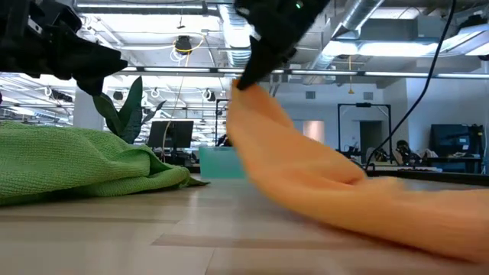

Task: Roll microfiber towels into tight, uniform cylinder then place into a basket
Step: Roll the orange microfiber cloth

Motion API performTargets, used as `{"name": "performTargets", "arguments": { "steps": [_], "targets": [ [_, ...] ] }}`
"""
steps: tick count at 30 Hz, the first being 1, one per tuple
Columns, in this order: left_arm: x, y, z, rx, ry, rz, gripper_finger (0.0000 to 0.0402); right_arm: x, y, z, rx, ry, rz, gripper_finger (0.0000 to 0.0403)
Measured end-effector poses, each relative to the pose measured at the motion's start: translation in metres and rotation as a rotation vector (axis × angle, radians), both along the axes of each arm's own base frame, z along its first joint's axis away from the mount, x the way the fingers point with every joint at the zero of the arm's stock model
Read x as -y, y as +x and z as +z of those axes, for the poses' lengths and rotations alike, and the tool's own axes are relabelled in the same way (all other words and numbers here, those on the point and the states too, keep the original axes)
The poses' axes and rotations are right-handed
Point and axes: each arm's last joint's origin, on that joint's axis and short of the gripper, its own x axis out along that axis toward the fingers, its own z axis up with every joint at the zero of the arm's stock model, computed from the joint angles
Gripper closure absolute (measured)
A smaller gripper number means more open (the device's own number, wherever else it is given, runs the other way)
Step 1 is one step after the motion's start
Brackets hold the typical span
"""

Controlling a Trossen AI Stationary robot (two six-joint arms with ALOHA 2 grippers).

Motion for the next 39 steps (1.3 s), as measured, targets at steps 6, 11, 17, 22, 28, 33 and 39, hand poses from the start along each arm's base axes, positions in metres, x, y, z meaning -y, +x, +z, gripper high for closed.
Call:
{"name": "performTargets", "arguments": {
  "steps": [6, 11, 17, 22, 28, 33, 39],
  "targets": [
    [-0.001, 0.0, 0.001, 0.014, -0.034, 0.034, 0.0276, 0.003, 0.006, 0.018, 0.066, -0.034, -0.042, 0.0391],
    [-0.001, 0.0, 0.005, 0.061, -0.058, 0.033, 0.0276, 0.005, 0.007, 0.021, 0.076, -0.034, -0.047, 0.0397],
    [-0.001, 0.003, 0.005, 0.046, -0.052, 0.032, 0.0277, 0.007, 0.007, 0.021, 0.068, -0.05, -0.035, 0.0385],
    [0.0, 0.009, 0.008, 0.075, -0.067, 0.041, 0.0277, 0.01, 0.008, 0.021, 0.07, -0.046, -0.047, 0.0396],
    [0.0, 0.019, 0.009, 0.071, -0.055, 0.046, 0.0277, 0.004, 0.008, 0.022, 0.079, -0.042, -0.033, 0.0389],
    [0.001, 0.027, 0.009, 0.073, -0.052, 0.049, 0.0277, -0.003, 0.009, 0.024, 0.107, -0.036, -0.017, 0.0388],
    [0.002, 0.04, 0.013, 0.029, -0.03, 0.051, 0.0277, -0.005, 0.01, 0.026, 0.139, -0.029, -0.011, 0.0395]
  ]
}}
